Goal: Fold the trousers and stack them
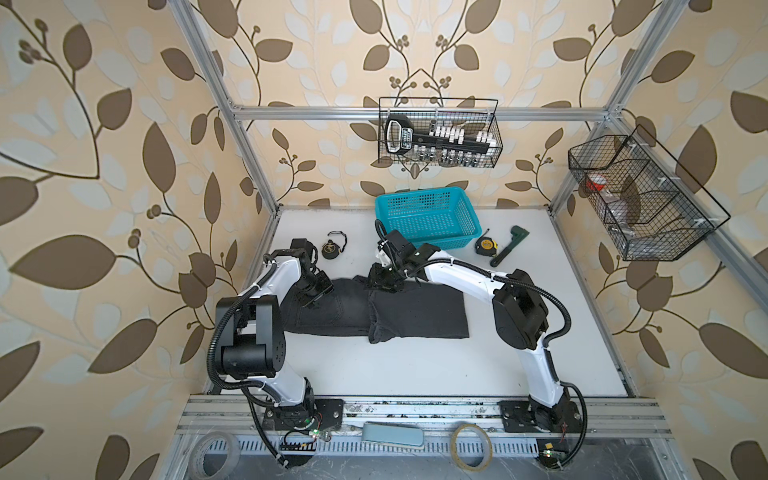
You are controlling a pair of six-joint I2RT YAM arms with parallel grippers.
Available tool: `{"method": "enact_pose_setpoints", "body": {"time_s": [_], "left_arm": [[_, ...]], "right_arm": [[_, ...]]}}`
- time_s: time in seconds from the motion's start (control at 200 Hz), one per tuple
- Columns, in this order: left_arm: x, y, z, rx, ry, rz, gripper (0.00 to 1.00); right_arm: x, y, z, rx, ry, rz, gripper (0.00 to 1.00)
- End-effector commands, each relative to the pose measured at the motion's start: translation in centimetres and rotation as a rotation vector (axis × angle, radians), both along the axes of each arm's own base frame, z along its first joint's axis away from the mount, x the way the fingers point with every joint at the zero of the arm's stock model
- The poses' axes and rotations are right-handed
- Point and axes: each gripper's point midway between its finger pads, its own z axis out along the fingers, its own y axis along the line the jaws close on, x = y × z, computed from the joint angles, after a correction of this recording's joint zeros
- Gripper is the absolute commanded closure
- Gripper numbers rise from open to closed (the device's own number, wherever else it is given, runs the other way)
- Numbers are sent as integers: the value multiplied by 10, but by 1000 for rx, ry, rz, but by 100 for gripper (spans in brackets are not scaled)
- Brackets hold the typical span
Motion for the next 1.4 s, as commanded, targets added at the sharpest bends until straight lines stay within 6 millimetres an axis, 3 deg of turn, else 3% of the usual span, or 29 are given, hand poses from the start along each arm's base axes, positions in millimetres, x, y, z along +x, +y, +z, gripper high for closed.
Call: {"method": "enact_pose_setpoints", "body": {"time_s": [0.0,0.13,0.36,0.405,0.56,0.66,0.82,0.93,1.07,1.22,1.395], "left_arm": [[3,-14,26,-92,-60,-14,52],[8,-38,39,-179,-91,-43,52],[18,-92,60,-277,-142,-151,52],[20,-104,64,-298,-152,-175,52],[24,-147,81,-359,-187,-281,55],[16,-180,84,-385,-173,-373,58],[-15,-215,64,-381,-82,-471,66],[-48,-212,39,-314,31,-526,70],[-76,-184,18,-193,128,-547,73],[-85,-168,3,-122,160,-542,73],[-91,-149,-31,-20,228,-541,73]], "right_arm": [[3,-30,36,31,-62,-9,60],[-15,-68,35,-51,-96,47,62],[-55,-155,3,-214,-79,35,62],[-66,-174,-11,-272,-70,41,62],[-80,-223,-39,-376,-67,-1,59],[-79,-247,-48,-412,-80,-40,53],[-77,-270,-64,-417,-62,-86,50],[-75,-274,-73,-414,-55,-91,49],[-72,-270,-79,-395,-48,-89,49],[-71,-259,-84,-371,-46,-84,49],[-76,-250,-94,-369,-33,-60,49]]}}
